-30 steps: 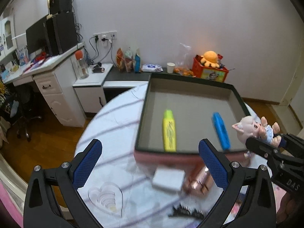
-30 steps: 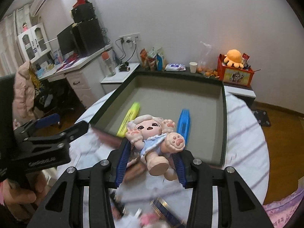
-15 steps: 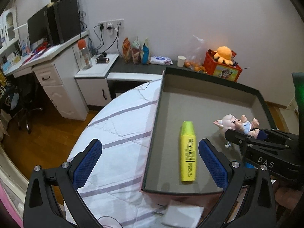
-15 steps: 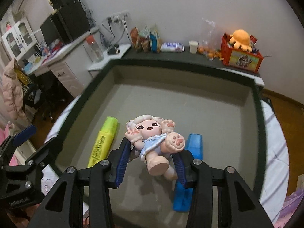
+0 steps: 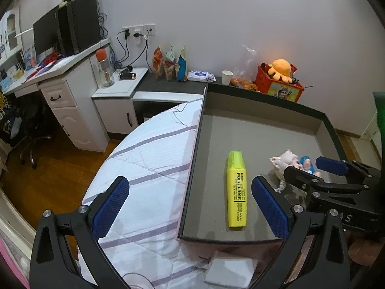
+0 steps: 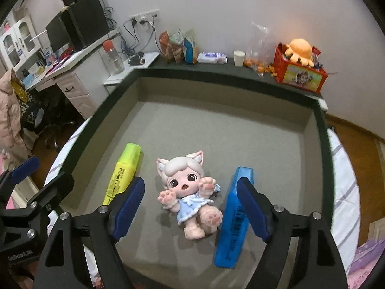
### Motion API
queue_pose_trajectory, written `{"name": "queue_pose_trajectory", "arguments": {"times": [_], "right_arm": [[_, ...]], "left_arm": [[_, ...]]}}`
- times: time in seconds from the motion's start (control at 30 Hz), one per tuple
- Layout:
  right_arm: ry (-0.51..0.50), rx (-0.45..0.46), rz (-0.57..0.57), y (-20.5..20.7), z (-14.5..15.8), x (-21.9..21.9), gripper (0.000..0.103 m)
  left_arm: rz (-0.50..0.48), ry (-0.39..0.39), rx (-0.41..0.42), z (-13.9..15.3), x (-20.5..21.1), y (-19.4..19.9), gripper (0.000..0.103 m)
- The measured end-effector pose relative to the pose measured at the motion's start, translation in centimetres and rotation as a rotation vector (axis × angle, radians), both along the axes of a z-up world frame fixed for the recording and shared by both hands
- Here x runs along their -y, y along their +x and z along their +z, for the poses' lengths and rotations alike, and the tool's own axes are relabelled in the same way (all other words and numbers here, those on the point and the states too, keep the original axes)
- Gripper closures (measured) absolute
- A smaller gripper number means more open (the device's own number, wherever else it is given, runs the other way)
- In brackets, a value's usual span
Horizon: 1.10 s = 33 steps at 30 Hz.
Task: Organize rigid objects
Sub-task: 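Place the doll figurine into the box with the right tool and release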
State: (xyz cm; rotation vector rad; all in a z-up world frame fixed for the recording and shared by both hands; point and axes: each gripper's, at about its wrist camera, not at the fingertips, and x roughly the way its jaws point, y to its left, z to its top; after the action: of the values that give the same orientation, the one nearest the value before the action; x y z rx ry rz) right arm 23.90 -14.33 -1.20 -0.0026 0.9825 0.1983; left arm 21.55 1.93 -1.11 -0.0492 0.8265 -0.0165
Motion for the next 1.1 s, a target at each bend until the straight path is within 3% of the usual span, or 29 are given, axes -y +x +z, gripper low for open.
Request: {"name": "queue_pose_trajectory", "arguments": {"times": [0.47,0.8,1.1], "right_arm": [[0.053,0.148,-0.096,-7.4,4.8,2.9,0.016],[0.126,0.159,-0.155,-14.1,4.3,5.9,0.016],[0.138,0.146,-0.172,-16.3,3.6,6.8,0.016]], "left_arm": [[-0.053,0.021,0.043,2.5,1.6,-6.0,0.000],[-0.111,0.008,0.011,1.6,3.6,-10.2,0.000],[-0.129,0.021,0.006,1.5,4.7,-12.3,0.000]]}}
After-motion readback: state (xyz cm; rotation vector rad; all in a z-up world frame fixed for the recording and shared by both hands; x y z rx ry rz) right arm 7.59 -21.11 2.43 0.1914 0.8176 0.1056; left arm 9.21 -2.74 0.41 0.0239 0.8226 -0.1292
